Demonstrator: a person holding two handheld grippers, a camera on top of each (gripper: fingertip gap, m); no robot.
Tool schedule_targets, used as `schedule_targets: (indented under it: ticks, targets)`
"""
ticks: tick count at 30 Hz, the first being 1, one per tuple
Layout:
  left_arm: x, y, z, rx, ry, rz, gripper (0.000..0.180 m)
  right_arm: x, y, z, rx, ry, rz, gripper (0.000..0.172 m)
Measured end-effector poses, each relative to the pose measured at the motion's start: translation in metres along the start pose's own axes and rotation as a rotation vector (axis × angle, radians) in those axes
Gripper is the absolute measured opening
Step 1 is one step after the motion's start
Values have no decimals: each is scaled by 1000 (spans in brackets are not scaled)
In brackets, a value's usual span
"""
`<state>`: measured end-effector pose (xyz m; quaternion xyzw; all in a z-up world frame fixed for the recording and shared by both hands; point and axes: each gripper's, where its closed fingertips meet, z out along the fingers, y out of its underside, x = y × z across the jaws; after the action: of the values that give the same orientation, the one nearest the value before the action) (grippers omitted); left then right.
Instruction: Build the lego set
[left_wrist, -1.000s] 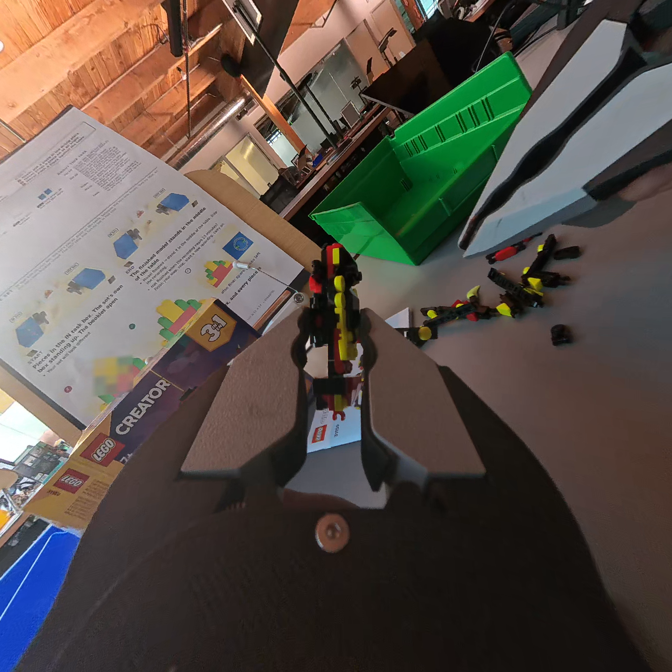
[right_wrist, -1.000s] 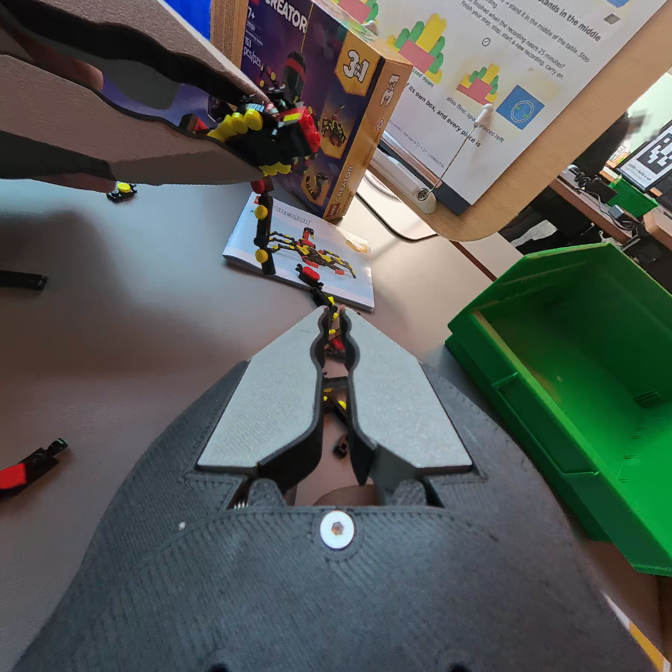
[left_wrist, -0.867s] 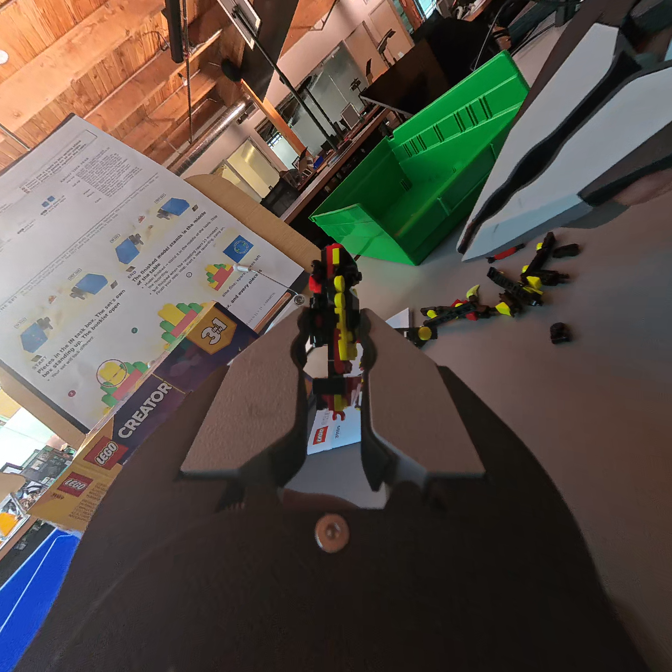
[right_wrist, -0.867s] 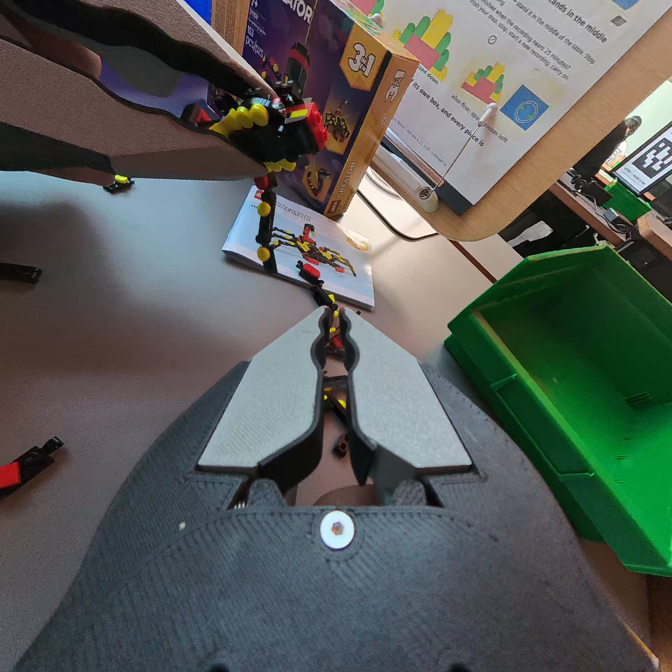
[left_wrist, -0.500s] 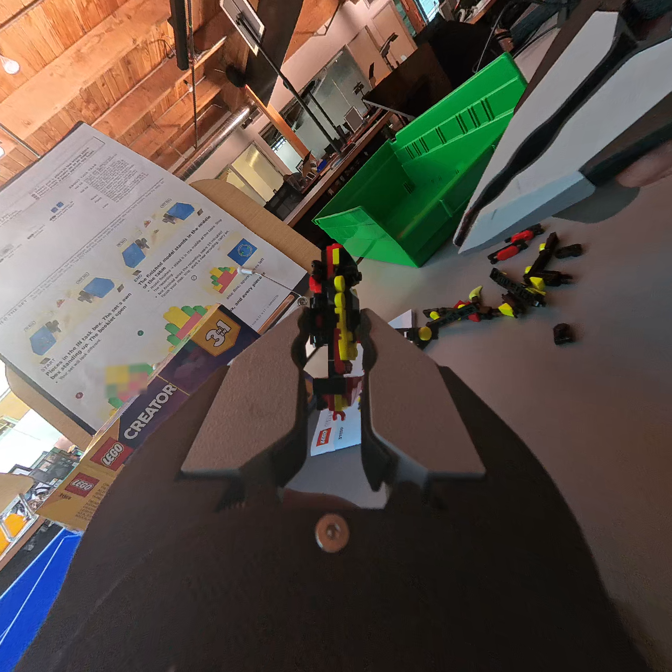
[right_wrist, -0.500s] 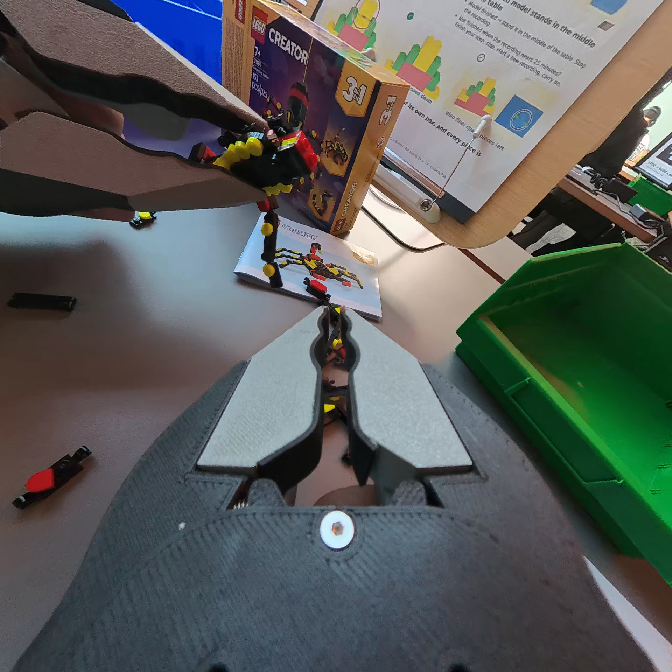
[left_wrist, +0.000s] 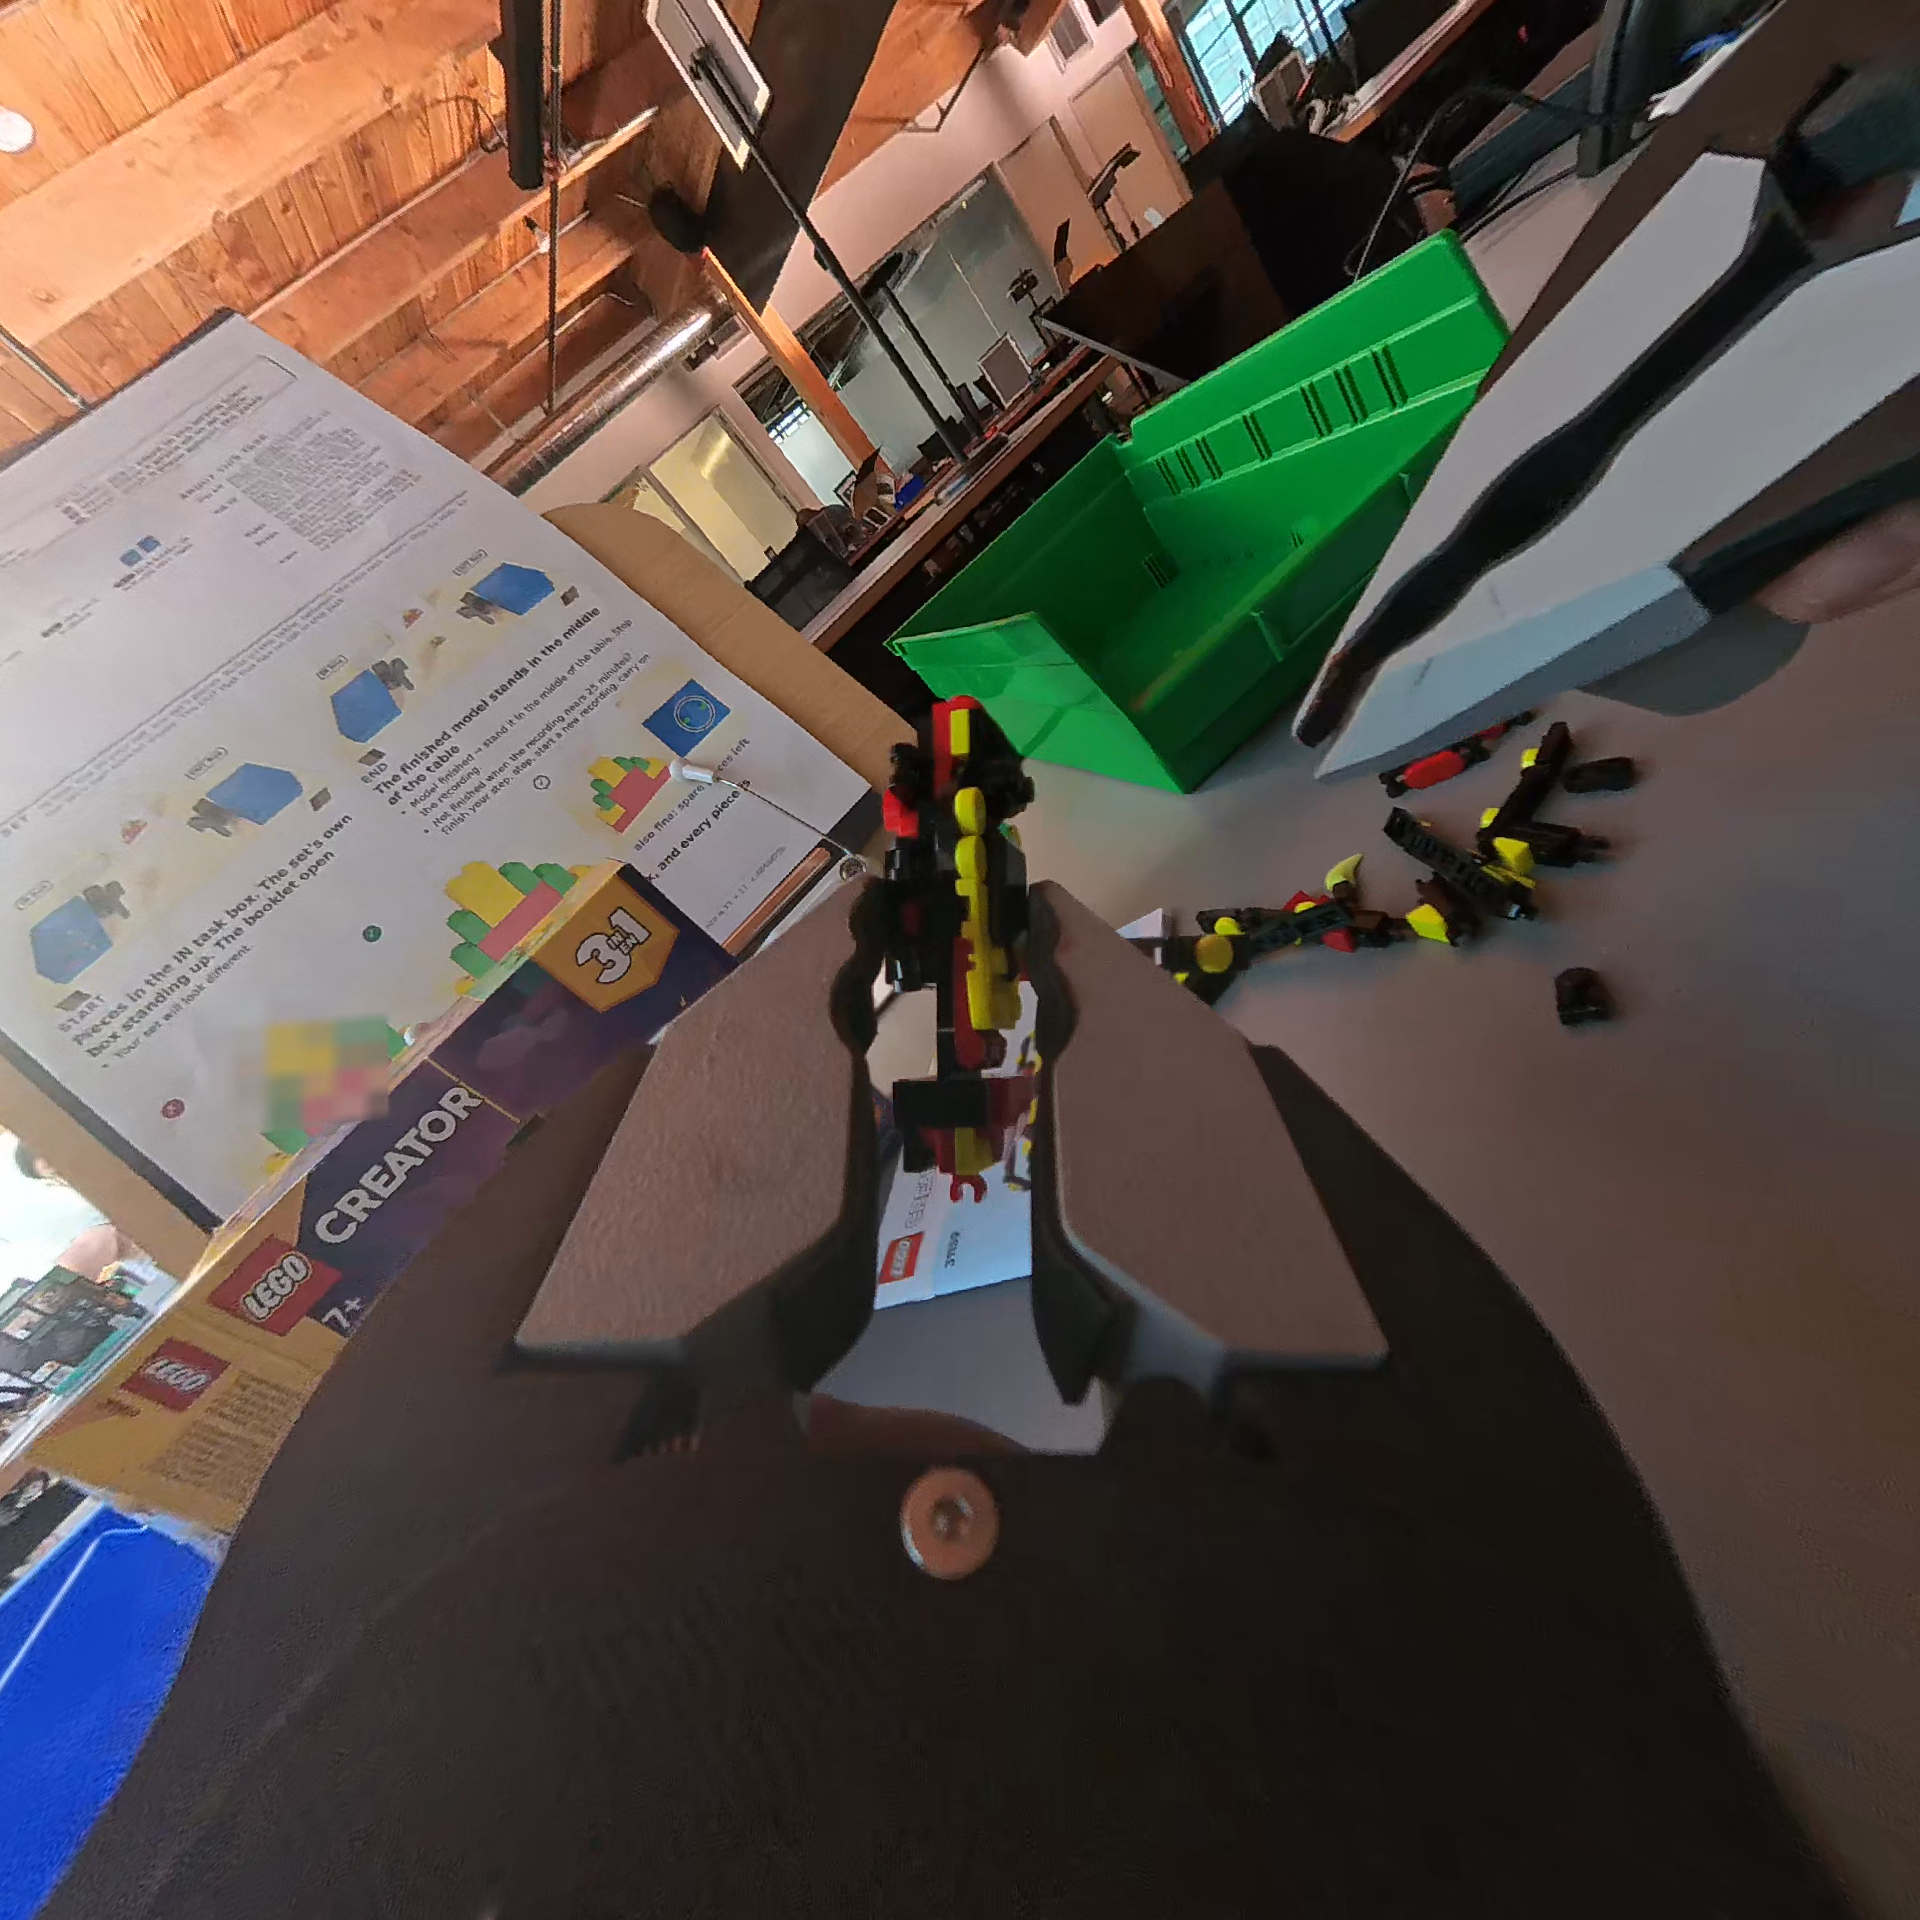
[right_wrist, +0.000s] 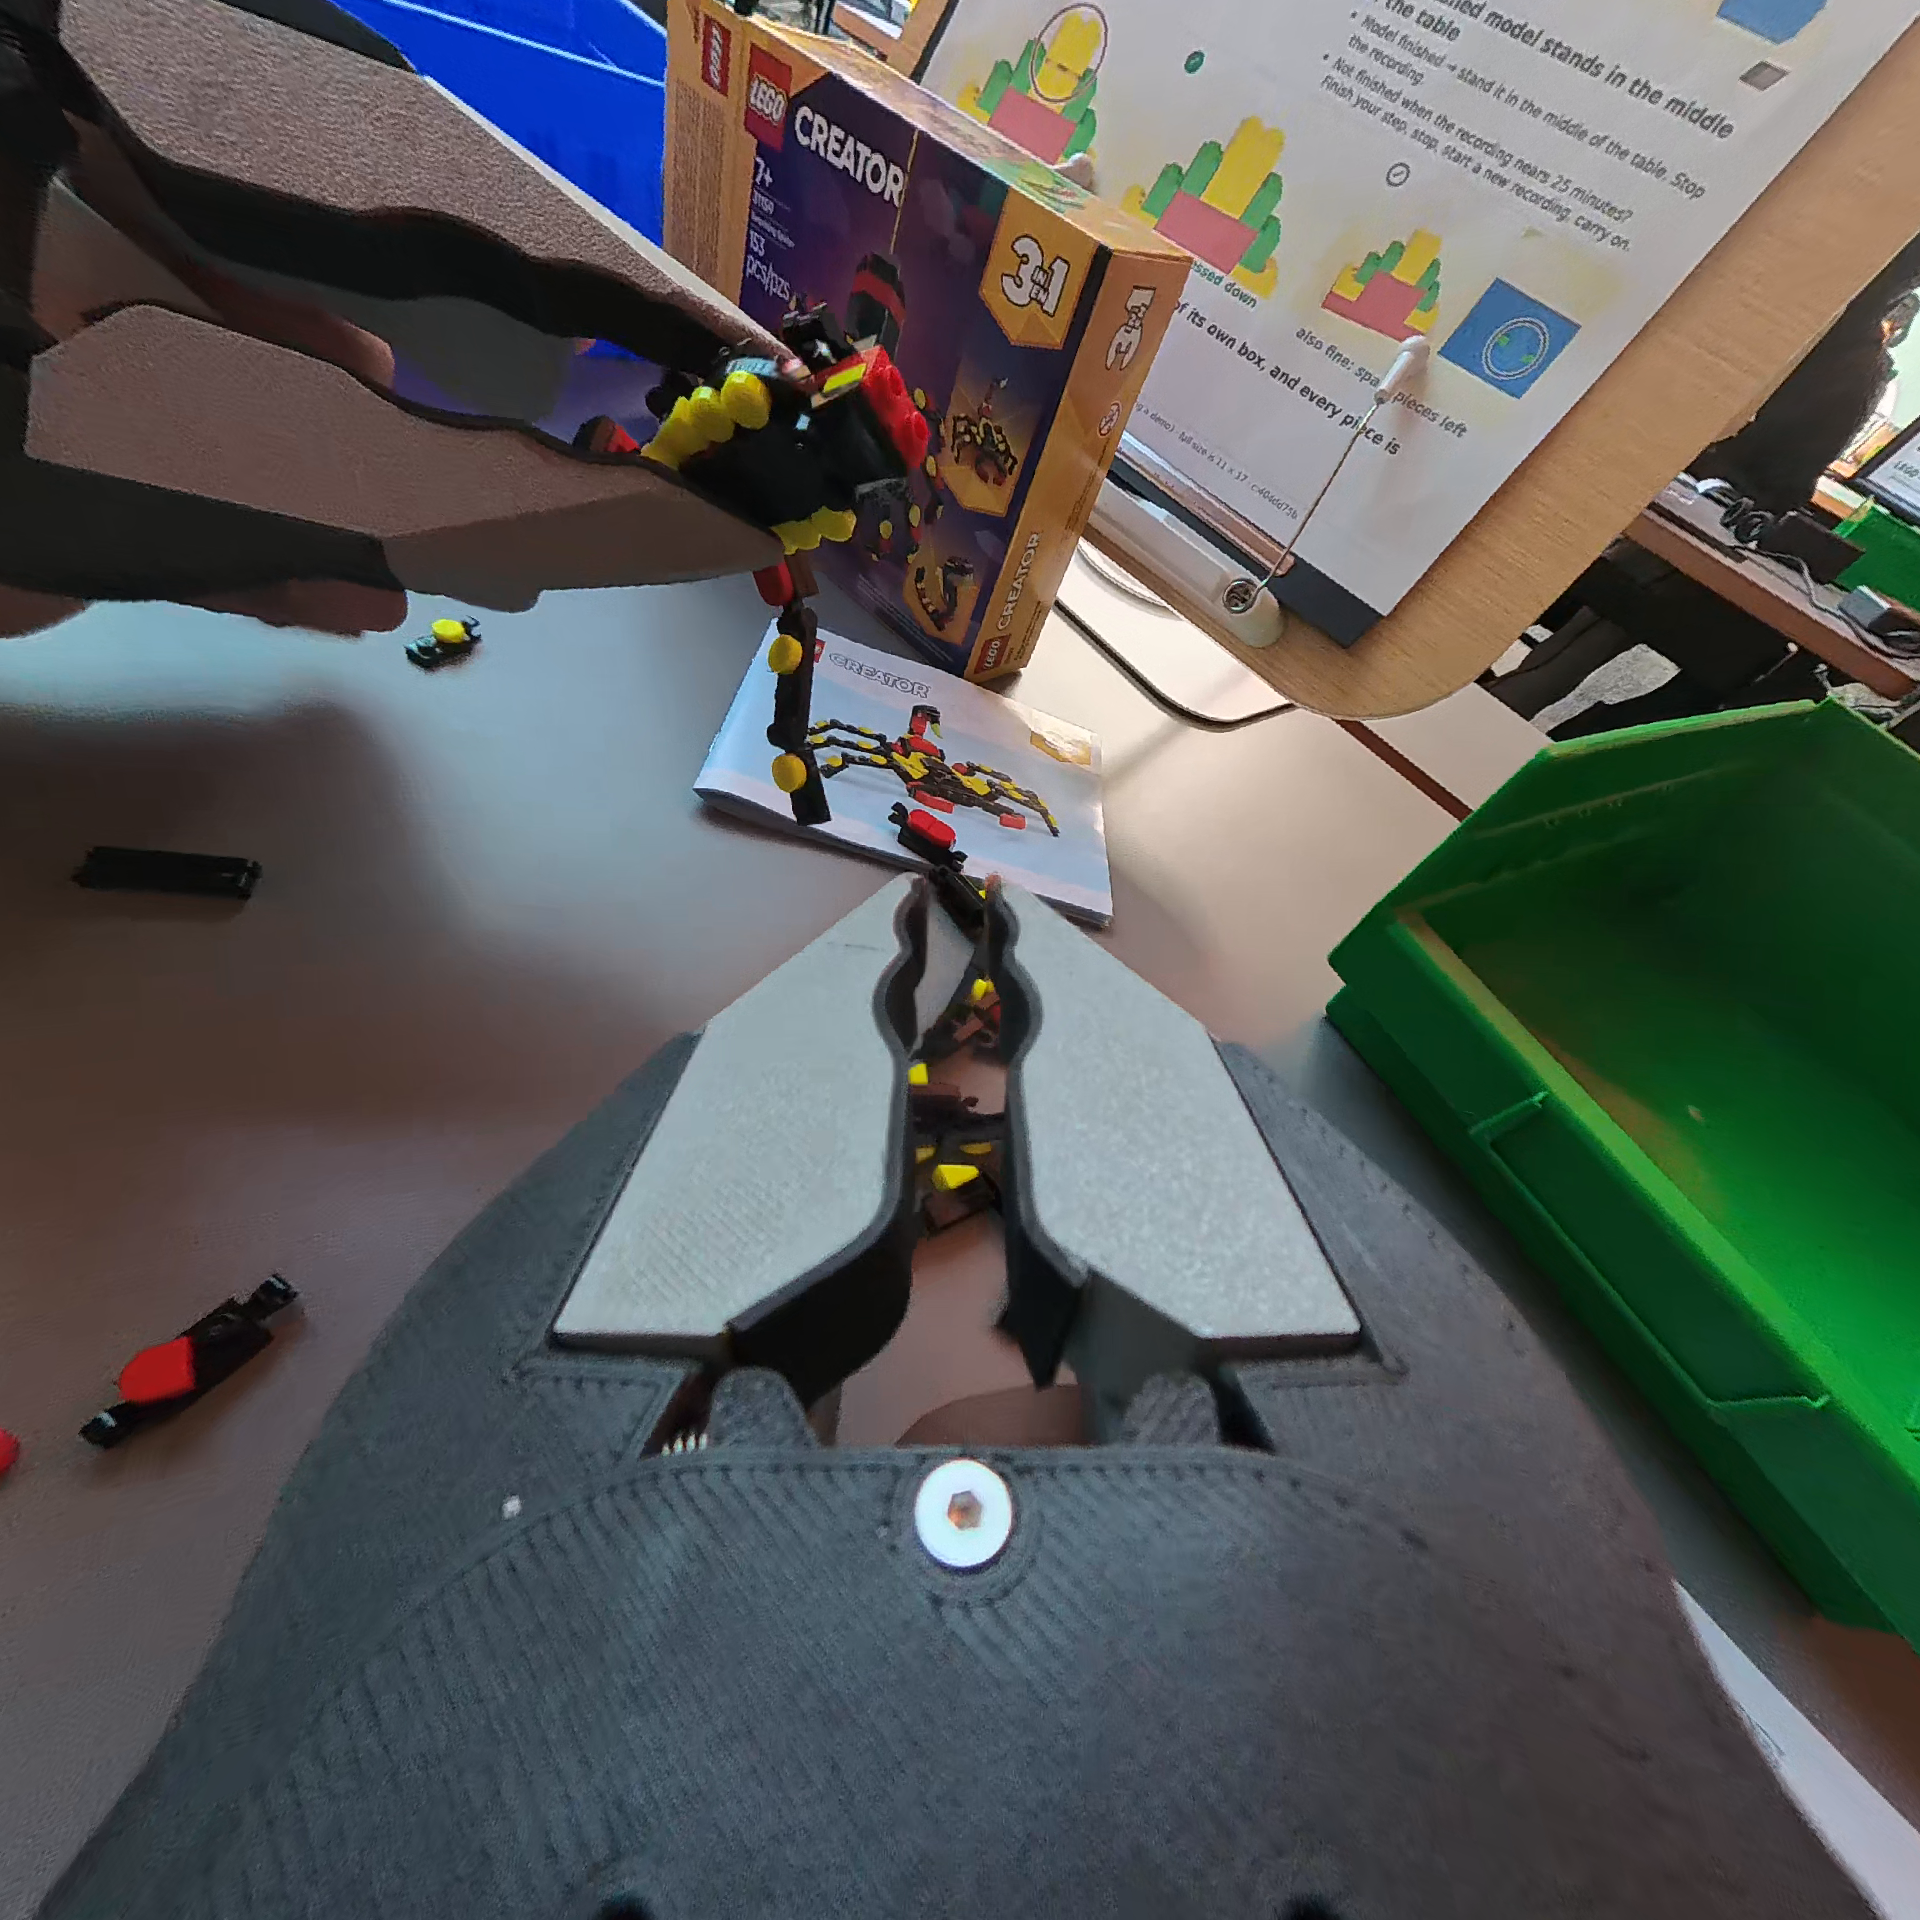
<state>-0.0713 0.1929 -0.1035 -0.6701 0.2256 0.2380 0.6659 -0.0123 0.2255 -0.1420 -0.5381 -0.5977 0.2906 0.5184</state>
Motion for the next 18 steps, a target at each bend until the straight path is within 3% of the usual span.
schedule_targets:
  ticks: [6, 10, 18]
  targets:
    - [4, -10, -3, 55, 36, -38, 24, -8, -8, -2, 43, -34, -5, 12]
    - [9, -14, -4, 74, 40, 7, 25, 0, -17, -8, 93, 22, -36, 2]
    - [13, -14, -4, 70, 54, 20, 24, 0, -15, -6, 77, 28, -53, 2]
